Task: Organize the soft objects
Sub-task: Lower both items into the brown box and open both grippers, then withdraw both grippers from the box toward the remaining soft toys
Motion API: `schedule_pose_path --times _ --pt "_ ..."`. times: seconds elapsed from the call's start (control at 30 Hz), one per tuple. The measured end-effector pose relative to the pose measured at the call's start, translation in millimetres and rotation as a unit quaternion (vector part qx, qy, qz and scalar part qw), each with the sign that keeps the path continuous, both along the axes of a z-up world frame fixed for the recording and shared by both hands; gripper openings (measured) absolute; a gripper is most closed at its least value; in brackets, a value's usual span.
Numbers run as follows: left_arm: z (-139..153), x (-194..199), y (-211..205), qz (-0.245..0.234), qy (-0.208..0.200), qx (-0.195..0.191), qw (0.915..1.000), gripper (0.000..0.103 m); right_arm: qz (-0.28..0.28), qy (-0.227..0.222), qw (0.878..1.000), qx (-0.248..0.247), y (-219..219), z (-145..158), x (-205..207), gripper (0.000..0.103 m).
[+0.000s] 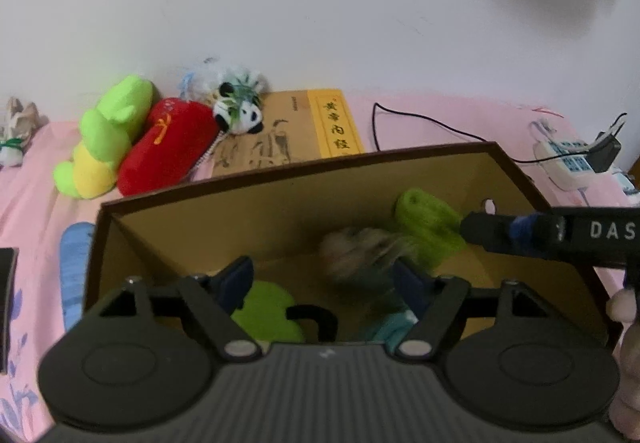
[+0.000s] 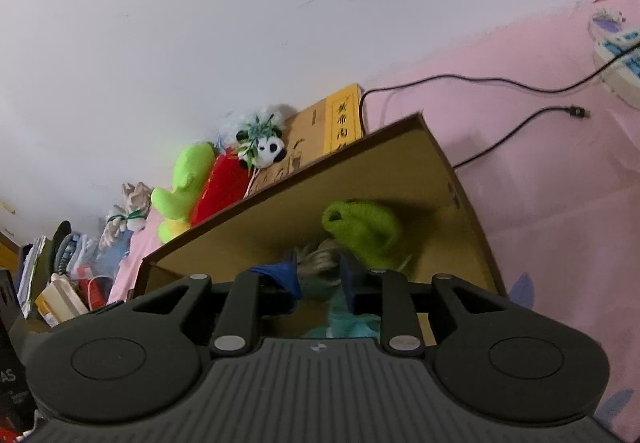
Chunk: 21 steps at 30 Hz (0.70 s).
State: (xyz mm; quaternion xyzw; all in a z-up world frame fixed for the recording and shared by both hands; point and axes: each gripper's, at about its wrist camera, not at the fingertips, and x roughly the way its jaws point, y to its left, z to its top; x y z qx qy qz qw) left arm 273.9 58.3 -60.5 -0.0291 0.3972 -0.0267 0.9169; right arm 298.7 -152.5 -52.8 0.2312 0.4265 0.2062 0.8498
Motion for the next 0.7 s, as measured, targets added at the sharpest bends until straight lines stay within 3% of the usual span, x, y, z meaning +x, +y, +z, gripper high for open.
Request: schedule_pose_path --times 0.4,0.7 --pt "26 -31 -1 0.041 -0.008 0.014 0.999 0.077 0.004 -0.073 0.996 -0.044 10 24 -50 0.008" --pt "47 -70 -14 0.049 -0.029 0.037 0.9977 0.078 0.001 -0.099 0.993 -0.058 8 33 -85 0.008"
